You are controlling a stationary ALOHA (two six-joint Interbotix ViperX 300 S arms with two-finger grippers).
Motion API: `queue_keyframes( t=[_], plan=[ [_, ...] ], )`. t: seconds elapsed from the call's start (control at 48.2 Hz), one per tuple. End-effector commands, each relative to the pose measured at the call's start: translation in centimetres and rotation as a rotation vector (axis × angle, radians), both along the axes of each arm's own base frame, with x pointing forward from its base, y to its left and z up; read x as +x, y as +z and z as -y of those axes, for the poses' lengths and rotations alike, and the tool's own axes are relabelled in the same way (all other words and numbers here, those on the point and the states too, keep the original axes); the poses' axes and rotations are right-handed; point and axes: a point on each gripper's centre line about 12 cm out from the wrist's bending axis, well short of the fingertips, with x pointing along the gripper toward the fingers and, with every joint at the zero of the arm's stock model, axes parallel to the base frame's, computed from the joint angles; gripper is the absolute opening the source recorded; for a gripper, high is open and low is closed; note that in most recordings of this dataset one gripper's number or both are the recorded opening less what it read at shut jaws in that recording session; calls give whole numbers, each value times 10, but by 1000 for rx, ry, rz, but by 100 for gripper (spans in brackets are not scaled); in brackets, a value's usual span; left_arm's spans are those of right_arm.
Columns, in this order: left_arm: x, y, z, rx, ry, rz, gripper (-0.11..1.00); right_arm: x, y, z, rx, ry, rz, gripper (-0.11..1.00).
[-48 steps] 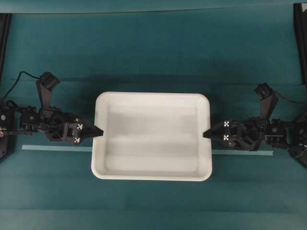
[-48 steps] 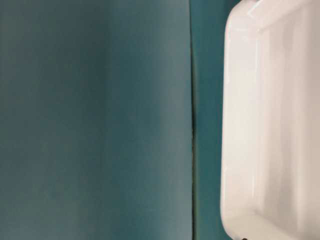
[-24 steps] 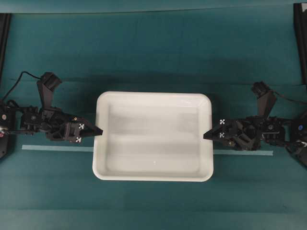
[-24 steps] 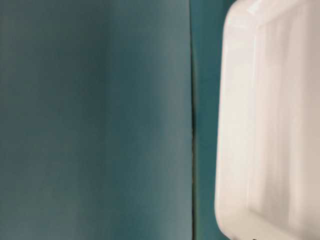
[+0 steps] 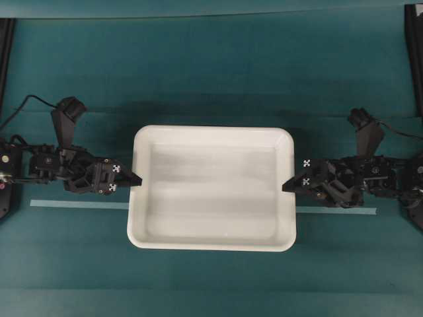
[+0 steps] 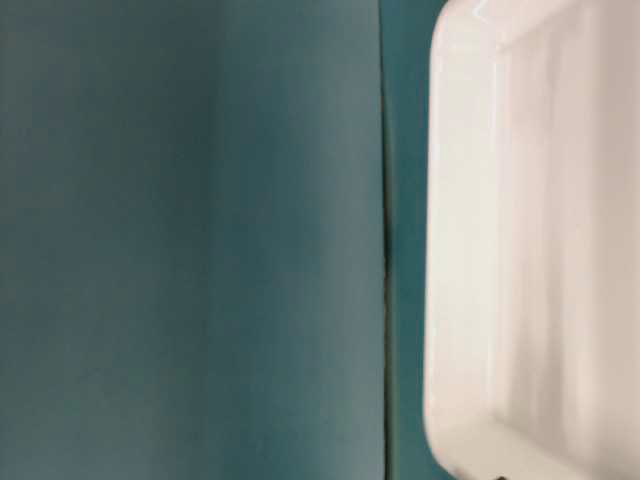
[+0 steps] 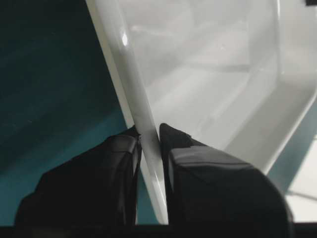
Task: Lift the white case with both hands.
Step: 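Close both grippers on the tray's left and right rims, then lift the tray upward with both grippers holding the rims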
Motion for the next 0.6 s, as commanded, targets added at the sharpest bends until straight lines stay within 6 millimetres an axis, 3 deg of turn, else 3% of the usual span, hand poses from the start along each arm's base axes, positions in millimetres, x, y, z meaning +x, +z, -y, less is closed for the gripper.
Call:
queue_keyframes(
  t=[0.0, 0.581],
  plan=[
    [8, 16, 2, 1, -8, 35, 11, 9, 12, 0, 17, -3, 20, 11],
    [-3, 103, 4, -10, -3, 95, 10, 5, 102, -1, 96, 50, 112, 11]
  ],
)
